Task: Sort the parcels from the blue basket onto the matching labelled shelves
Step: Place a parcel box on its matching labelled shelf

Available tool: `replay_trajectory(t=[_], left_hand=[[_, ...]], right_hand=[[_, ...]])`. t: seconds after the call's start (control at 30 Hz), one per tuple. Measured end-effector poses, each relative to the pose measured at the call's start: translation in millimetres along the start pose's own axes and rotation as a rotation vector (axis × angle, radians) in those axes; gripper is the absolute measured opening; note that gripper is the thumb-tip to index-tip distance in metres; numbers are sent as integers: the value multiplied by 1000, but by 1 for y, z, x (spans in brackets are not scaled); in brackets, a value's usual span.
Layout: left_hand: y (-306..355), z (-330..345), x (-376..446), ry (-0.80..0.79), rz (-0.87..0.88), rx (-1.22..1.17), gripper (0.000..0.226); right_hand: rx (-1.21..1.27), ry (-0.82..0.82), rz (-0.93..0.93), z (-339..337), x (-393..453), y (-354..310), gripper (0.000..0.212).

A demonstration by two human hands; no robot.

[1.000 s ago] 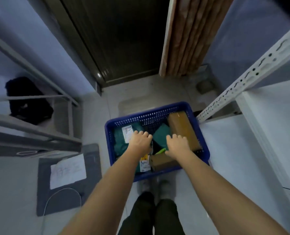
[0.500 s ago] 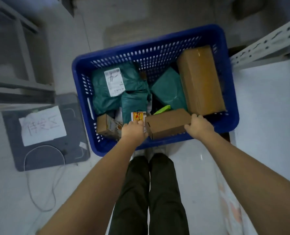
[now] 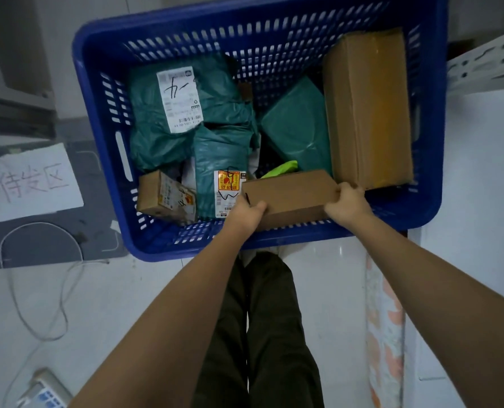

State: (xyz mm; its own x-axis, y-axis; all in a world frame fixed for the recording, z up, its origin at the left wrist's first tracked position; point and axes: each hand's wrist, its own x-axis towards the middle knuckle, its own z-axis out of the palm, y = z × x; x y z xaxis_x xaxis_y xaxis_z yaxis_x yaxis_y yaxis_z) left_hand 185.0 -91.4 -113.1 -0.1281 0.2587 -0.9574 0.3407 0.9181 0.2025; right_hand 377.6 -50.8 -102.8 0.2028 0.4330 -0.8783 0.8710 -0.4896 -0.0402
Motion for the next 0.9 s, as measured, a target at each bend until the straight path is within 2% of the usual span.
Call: replay_trajectory(t=[0.07, 0.17, 0.27, 0.37, 0.47, 0.53, 0.63, 0.67, 0.73, 0.8, 0.9], left_hand=[[7, -2, -5, 31, -14, -172, 58], [15, -10, -11, 100, 13, -272, 61], [23, -27, -19, 132, -9, -343, 51], [30, -51, -31, 45, -66, -333, 49], [22, -82, -43, -134, 111, -128, 70], [15, -103, -48, -177, 267, 39, 87], [7, -123, -52, -189, 364, 47, 102], [7, -127, -54, -195, 392, 23, 94], [10, -131, -58, -190, 436, -37, 61], [15, -134, -66, -160, 427, -131, 33], [18, -135, -80, -100, 385, -296, 22]], right_hand=[[7, 33, -89, -1, -7, -2, 66], [-114, 169, -232, -2, -19, -5, 78], [-336, 349, -327, -4, -31, -7, 68], [-390, 392, -446, -13, -36, -7, 56], [-205, 296, -512, -31, -37, -4, 58], [-24, 127, -531, -46, -39, -5, 58], [154, -188, -534, -68, -47, -15, 50], [164, -255, -535, -74, -51, -20, 48], [180, -290, -552, -84, -57, -29, 46], [257, -244, -555, -88, -61, -35, 46], [493, -75, -427, -84, -69, -43, 53]])
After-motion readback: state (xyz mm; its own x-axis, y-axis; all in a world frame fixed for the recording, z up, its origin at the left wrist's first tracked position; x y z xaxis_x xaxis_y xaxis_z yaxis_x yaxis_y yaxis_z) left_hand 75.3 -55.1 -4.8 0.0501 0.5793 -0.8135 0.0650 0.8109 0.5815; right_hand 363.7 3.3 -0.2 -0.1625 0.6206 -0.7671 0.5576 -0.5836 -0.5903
